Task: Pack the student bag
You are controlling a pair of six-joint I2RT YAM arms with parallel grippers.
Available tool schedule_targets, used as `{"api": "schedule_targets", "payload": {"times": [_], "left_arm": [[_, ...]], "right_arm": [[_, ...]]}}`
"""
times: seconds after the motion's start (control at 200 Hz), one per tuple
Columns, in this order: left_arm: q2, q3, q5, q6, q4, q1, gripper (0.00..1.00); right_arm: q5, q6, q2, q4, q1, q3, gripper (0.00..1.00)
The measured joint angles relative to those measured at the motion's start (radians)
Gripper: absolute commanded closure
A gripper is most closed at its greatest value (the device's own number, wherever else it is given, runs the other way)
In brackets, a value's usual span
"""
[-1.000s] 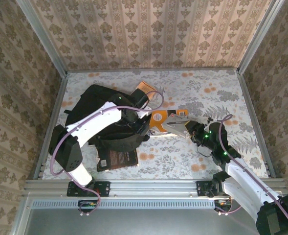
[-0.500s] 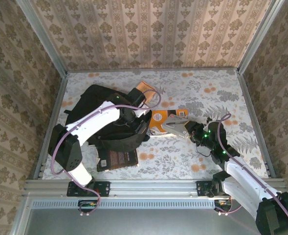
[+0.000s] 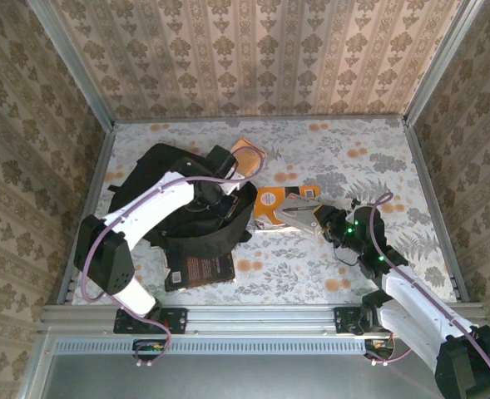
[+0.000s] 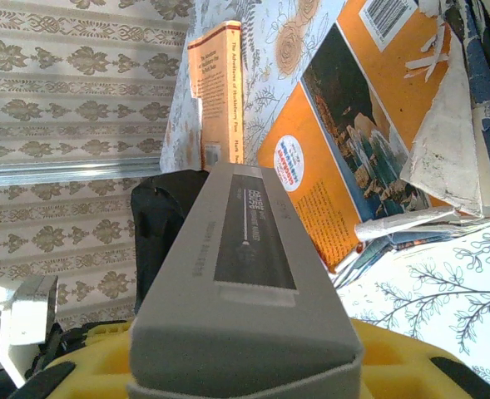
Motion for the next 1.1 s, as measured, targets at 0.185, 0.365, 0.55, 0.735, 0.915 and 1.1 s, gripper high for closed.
{"api": "schedule_targets", "payload": {"times": [0.185,0.365,0.55,0.735,0.915,1.1], "left_arm": [[-0.014,-0.013,0.033,-0.001,0.011,0.013,1.00],[-0.091,-0.015,0.023,-0.015,0.027,0.023,1.00],[-0.256,-0.010,-0.039,-0.048,0.051,0.039,1.00],[-0.386,-0.007,-0.066,-0.089,0.071,0.079,1.00],[-0.409,-0.014,-0.062,-0.113,0.074,0.097,1.00],[-0.414,-0.066,-0.042,-0.129,0.095,0.105,1.00]], "right_arm": [[-0.001,-0.001,0.000,0.000,0.000,0.000,0.64],[-0.016,-0.028,0.000,-0.001,0.004,0.008,0.63],[-0.034,-0.090,0.043,0.001,0.074,0.106,0.63],[-0.037,-0.137,0.163,0.061,0.226,0.224,0.63],[-0.039,-0.120,0.343,0.150,0.319,0.313,0.63],[-0.041,-0.078,0.561,0.239,0.367,0.435,0.64]]}}
